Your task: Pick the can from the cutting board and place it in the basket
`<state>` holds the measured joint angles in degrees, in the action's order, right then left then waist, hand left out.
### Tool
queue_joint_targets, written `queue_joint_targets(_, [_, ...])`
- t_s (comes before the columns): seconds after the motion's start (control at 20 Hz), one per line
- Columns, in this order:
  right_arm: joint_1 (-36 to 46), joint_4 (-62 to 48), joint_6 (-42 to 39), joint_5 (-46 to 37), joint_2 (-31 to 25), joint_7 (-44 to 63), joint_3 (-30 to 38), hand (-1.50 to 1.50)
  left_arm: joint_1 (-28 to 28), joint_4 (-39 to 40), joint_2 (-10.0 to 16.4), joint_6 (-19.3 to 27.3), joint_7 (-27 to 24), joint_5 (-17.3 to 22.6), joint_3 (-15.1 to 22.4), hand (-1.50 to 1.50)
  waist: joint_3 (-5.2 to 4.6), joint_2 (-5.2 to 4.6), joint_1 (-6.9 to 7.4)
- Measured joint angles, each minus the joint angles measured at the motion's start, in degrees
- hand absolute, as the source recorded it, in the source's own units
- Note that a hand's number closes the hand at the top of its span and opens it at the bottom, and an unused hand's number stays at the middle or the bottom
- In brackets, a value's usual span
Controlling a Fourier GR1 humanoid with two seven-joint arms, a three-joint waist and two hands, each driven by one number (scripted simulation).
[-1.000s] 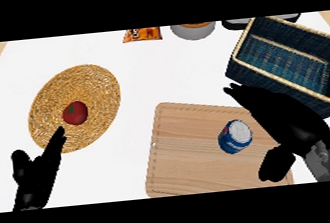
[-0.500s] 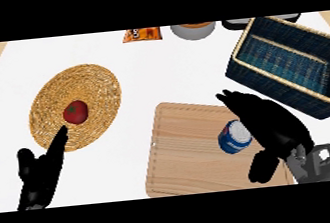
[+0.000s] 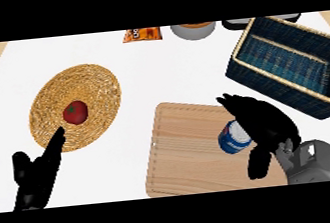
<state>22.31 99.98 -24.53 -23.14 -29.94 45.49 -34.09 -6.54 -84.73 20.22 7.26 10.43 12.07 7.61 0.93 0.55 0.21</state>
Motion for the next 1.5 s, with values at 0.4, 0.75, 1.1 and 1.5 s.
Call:
queue_joint_targets(0.4, [-1.6, -2.1, 1.2, -4.1, 2.6, -2.6, -0.4, -1.50, -0.2, -0.3, -0.9, -0.5, 0.0, -0.7, -0.4, 0.00, 0.02, 0.05, -0.10])
queue_joint_targets(0.75, [-2.2, -5.3, 2.7, -8.7, 3.0, -7.9, -1.3, 1.50, 0.3, -0.4, -1.6, -0.4, 1.1, -1.6, -0.7, 0.00, 0.00, -0.01, 0.04])
queue_joint_targets(1.1, [-1.1, -7.6, 4.3, -14.7, 3.0, -12.8, -2.8, 1.50, -0.1, -1.1, -1.4, -1.3, 2.3, -1.8, -1.5, 0.00, -0.21, 0.08, 0.09])
queue_joint_targets(1.5, [5.0, -15.1, 5.5, -18.6, 13.0, 0.6, 2.0, 1.50, 0.7, -1.6, -2.0, -1.2, 2.9, -3.0, -1.2, 0.00, -0.35, -0.34, 1.20])
